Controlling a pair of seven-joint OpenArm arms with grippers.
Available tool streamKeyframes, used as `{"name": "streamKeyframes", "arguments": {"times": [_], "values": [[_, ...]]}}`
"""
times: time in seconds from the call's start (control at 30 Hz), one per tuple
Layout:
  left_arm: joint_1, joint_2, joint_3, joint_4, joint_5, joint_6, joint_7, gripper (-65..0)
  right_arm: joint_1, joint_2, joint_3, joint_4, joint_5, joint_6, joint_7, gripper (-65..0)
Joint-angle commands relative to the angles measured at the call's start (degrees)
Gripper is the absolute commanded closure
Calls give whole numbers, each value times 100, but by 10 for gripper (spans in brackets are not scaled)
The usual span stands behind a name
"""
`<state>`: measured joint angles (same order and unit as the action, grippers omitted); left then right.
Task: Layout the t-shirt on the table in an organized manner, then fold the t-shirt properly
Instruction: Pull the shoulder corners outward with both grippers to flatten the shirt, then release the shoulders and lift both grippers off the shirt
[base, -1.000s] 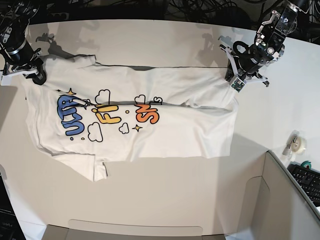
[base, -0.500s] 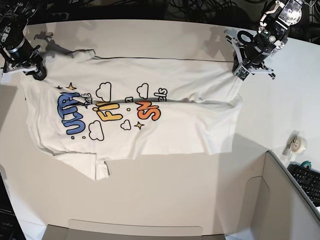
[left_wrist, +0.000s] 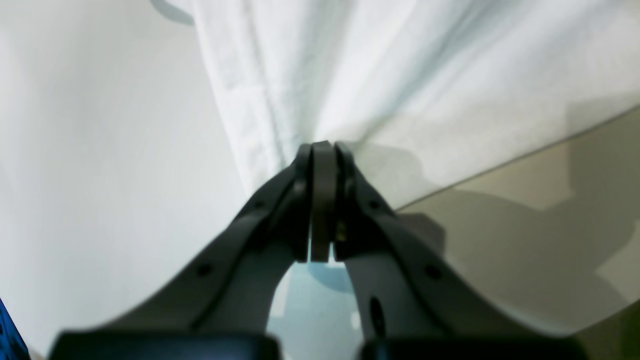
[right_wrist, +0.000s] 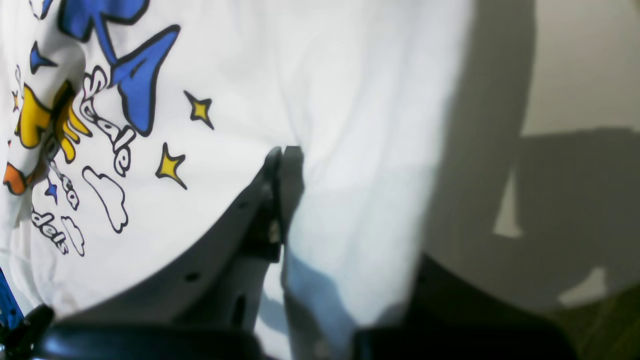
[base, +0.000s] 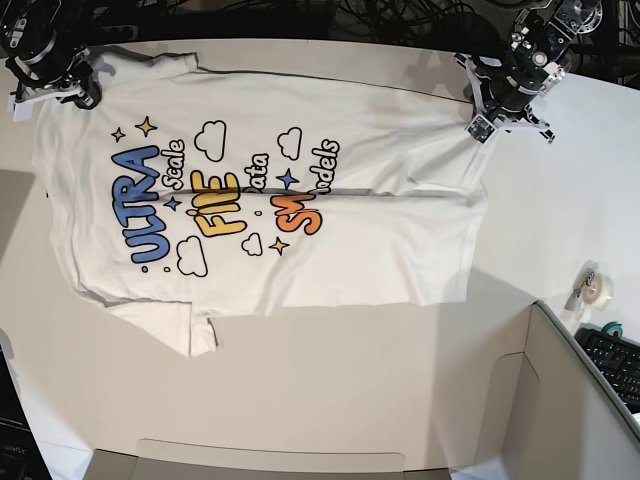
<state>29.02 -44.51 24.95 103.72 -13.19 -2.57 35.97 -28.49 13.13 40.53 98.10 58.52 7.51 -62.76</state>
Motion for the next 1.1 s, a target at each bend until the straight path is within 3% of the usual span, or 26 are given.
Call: {"name": "streamKeyframes", "arguments": {"times": [0.0, 0.3, 0.87, 1.07], "values": [[320, -2, 200, -276, -461, -592, 1384, -6, -118, 63, 39, 75, -19, 27, -5, 0], [488, -2, 217, -276, -461, -592, 1384, -6, -259, 63, 39, 75, -10, 36, -603, 0], [461, 34, 208, -276, -461, -583, 1384, -18, -259, 46, -146, 84, 236, 36, -603, -3], [461, 42, 200, -232, -470, -583, 1375, -143, -259, 72, -357, 93, 236, 36, -603, -231]]}}
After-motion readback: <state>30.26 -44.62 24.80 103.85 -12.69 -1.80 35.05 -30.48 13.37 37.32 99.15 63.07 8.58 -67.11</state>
